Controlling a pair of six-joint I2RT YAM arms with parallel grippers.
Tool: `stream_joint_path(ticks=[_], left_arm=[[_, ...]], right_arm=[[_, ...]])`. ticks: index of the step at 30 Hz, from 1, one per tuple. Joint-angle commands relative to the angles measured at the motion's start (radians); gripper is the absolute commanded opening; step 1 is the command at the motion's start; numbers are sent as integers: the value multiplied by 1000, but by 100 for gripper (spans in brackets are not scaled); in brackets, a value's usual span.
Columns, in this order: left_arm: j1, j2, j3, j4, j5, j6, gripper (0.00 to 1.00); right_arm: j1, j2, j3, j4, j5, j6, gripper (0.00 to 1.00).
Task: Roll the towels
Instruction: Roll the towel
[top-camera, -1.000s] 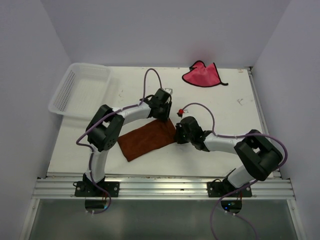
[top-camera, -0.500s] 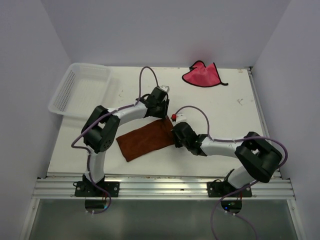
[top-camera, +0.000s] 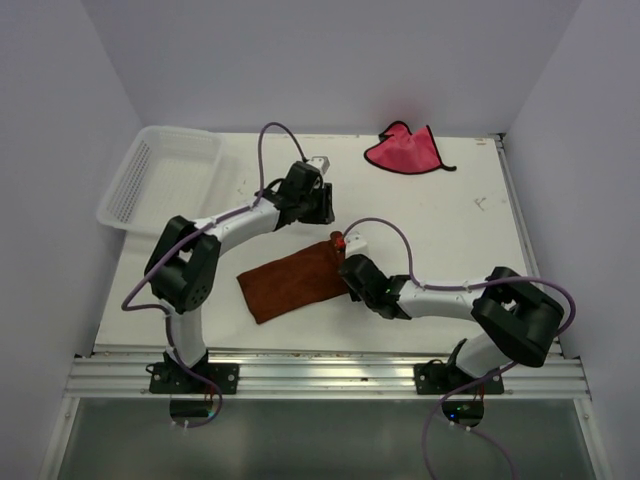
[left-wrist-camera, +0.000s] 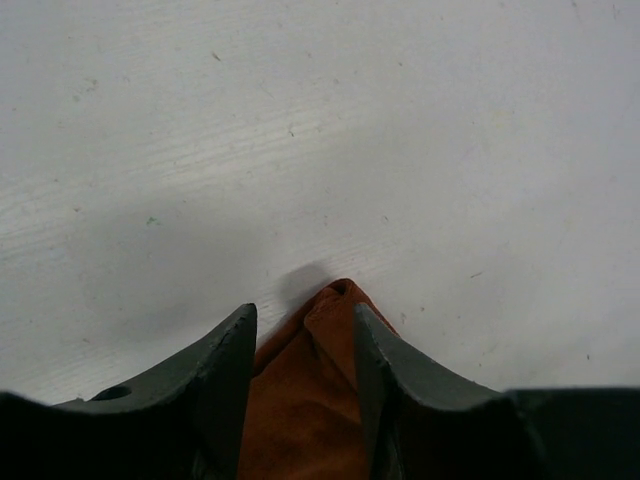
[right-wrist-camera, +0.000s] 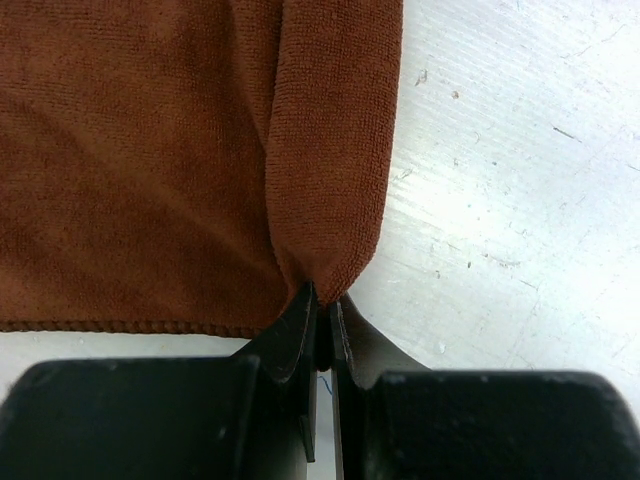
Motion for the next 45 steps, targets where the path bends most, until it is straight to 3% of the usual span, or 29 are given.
stream_joint_path(ticks=[1, 11, 23, 30, 36, 40, 45], left_arm=[[-28, -15, 21, 22, 74, -40, 48], [-85, 53, 57, -6, 65, -74, 55], [-99, 146, 79, -21, 23, -77, 56], [-115, 218, 132, -117, -38, -49, 52], [-119, 232, 129, -159, -99, -28, 38], [-119, 243, 138, -179, -119, -20, 17], [-119, 226, 138, -162, -139, -34, 4]], right_arm=[[11, -16, 32, -23, 60, -12, 0], [18, -24, 23, -14, 68, -3, 0], [18, -24, 20, -14, 68, 3, 0], [18, -21, 18, -11, 67, 7, 0], [20, -26, 17, -13, 74, 7, 0], [21, -29, 17, -14, 76, 12, 0], [32, -36, 20, -25, 80, 14, 0]])
